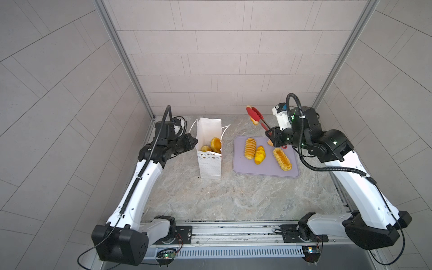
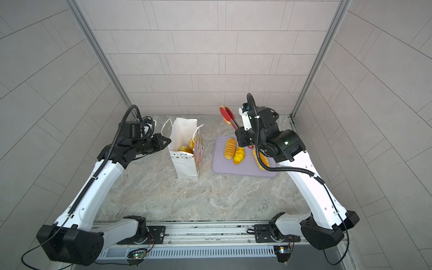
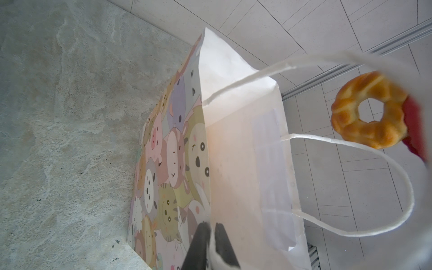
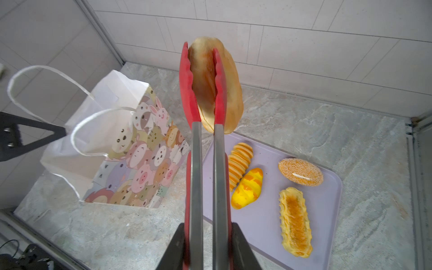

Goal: Place the fake bread into the paper bag
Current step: 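Lift the gripped donut with the tongs and carry it over the bag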

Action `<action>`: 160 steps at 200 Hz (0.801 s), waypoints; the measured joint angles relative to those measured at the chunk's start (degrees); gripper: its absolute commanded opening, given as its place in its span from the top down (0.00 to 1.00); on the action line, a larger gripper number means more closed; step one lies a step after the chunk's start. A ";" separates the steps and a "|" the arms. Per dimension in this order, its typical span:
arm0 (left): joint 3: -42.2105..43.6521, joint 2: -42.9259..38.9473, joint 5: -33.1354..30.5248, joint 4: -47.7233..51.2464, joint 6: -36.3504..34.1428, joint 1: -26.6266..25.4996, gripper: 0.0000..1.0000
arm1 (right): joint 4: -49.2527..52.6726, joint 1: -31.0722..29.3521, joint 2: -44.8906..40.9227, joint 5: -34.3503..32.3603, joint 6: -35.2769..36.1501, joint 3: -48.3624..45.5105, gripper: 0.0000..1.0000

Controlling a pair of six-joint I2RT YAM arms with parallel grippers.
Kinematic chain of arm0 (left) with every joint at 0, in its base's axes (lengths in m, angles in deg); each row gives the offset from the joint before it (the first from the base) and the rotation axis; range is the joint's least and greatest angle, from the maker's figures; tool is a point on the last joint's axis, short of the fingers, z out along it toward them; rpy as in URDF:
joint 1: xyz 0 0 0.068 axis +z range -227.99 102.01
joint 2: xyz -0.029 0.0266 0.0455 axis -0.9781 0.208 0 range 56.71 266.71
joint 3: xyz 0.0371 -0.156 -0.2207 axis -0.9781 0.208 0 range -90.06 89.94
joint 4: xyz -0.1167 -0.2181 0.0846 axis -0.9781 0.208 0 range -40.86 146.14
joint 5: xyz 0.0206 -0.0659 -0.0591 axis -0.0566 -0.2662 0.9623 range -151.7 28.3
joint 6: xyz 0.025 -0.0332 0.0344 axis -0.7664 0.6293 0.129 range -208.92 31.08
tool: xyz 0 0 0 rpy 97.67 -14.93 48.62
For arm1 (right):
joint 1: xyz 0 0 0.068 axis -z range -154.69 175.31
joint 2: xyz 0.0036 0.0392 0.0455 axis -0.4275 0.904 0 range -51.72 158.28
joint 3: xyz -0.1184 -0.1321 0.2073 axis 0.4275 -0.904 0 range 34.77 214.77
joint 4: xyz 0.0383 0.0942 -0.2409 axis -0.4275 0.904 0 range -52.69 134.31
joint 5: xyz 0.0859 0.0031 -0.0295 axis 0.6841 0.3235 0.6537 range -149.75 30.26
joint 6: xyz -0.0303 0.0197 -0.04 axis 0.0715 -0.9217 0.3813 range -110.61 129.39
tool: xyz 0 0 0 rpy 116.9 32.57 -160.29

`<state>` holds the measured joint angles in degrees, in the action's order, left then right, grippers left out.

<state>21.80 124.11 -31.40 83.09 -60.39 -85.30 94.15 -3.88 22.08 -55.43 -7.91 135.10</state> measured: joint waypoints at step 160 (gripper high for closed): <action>0.00 -0.02 -0.07 -0.02 0.13 0.00 0.92 | -14.43 -3.26 1.70 18.51 -8.94 3.28 0.71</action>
<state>21.80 124.08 -31.47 83.07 -60.26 -85.30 79.73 -7.14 23.78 -36.92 -16.85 138.38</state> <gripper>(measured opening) 0.081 0.294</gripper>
